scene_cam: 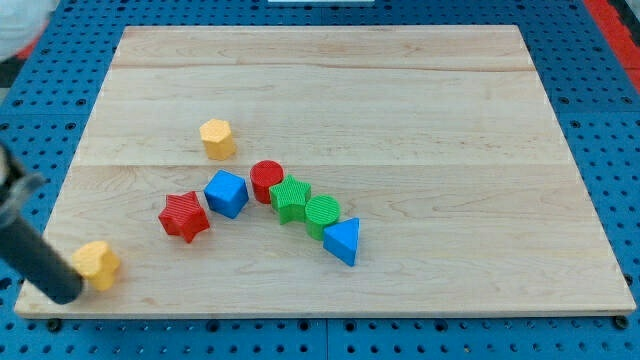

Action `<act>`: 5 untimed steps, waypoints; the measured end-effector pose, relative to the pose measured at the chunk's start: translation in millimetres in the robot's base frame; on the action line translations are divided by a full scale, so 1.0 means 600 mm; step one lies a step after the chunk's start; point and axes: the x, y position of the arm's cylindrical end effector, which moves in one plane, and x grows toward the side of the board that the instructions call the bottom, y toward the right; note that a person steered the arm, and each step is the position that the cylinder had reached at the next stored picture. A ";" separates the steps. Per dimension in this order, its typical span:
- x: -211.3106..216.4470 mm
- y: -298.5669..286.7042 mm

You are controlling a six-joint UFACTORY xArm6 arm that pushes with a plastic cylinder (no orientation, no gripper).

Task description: Push the yellow heart into the group of blocks

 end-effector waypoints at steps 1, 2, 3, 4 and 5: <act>-0.010 0.015; -0.009 -0.109; -0.036 -0.109; -0.037 -0.057; -0.040 0.007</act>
